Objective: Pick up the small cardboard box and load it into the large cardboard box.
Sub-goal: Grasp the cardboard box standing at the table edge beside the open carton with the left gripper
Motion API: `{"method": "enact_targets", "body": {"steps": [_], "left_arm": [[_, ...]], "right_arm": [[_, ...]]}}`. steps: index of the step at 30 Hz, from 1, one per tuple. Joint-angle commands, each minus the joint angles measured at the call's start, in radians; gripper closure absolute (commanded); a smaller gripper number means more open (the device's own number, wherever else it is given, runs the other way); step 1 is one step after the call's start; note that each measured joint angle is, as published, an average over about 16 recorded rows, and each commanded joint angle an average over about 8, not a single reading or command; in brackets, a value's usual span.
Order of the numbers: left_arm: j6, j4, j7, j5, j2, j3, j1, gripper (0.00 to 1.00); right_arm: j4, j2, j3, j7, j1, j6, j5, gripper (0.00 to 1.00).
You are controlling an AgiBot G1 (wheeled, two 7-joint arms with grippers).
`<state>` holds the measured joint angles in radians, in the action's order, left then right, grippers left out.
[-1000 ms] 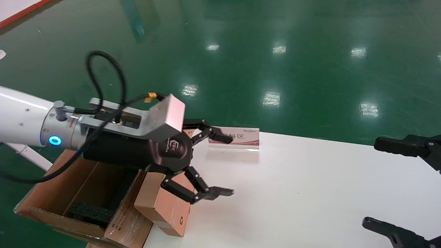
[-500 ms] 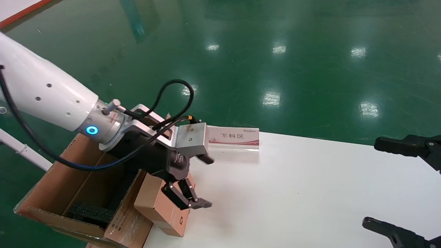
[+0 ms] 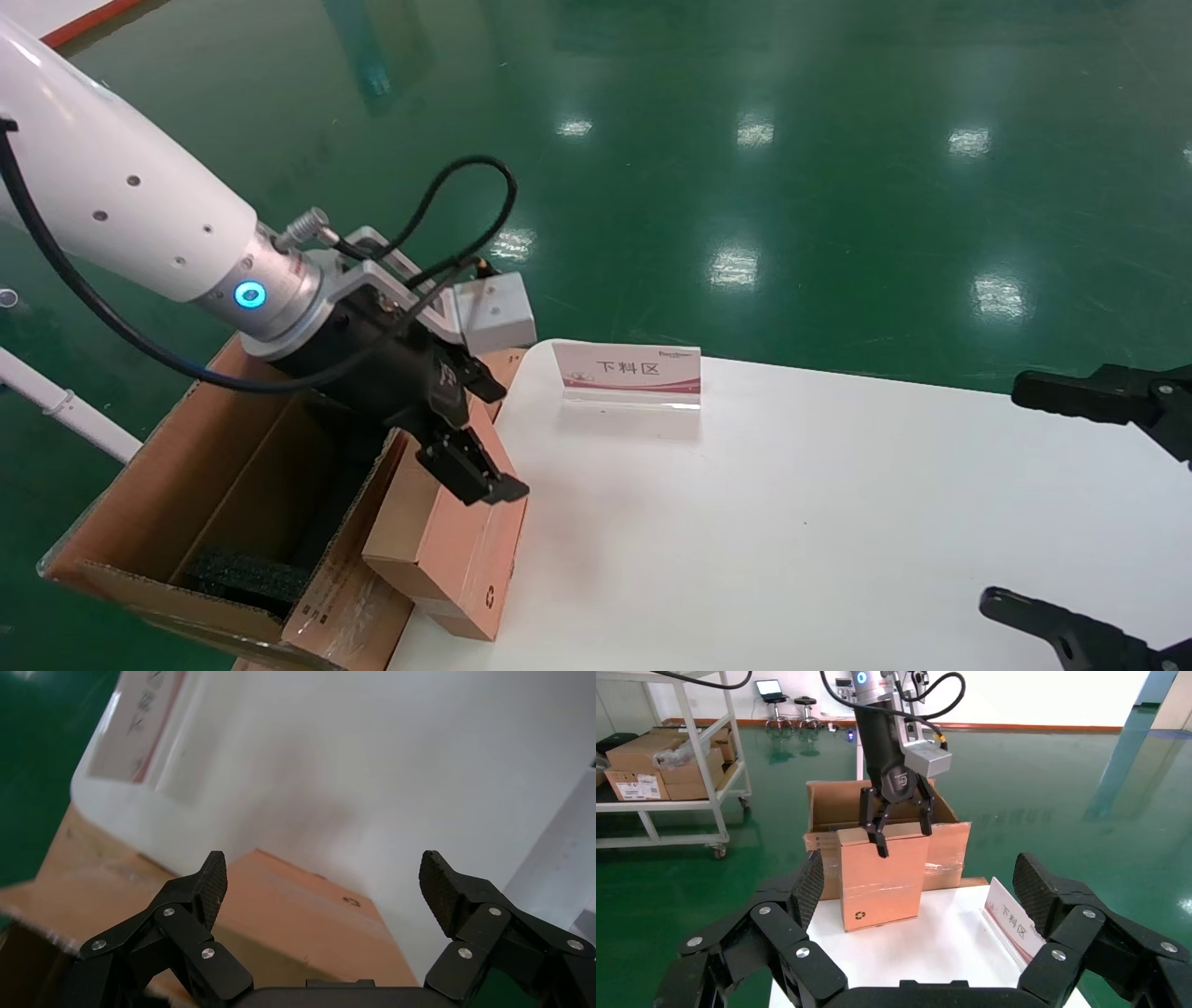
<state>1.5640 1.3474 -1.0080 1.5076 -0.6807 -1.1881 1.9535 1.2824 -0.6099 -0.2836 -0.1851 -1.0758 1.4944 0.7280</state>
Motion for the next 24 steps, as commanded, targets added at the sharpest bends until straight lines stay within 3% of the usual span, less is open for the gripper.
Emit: {"method": "enact_targets", "body": {"steps": [1,24], "left_arm": [[-0.002,0.000,-0.040,0.008,-0.001,-0.018,0.020,0.00],[-0.005,0.001,-0.278,0.044,-0.004,-0.289,0.173,0.00]], "right_arm": [[0.000,0.000,0.000,0.000,0.000,0.000,0.000,0.00],[0.000,0.001,-0.002,0.001,0.000,-0.001,-0.001,0.00]]}}
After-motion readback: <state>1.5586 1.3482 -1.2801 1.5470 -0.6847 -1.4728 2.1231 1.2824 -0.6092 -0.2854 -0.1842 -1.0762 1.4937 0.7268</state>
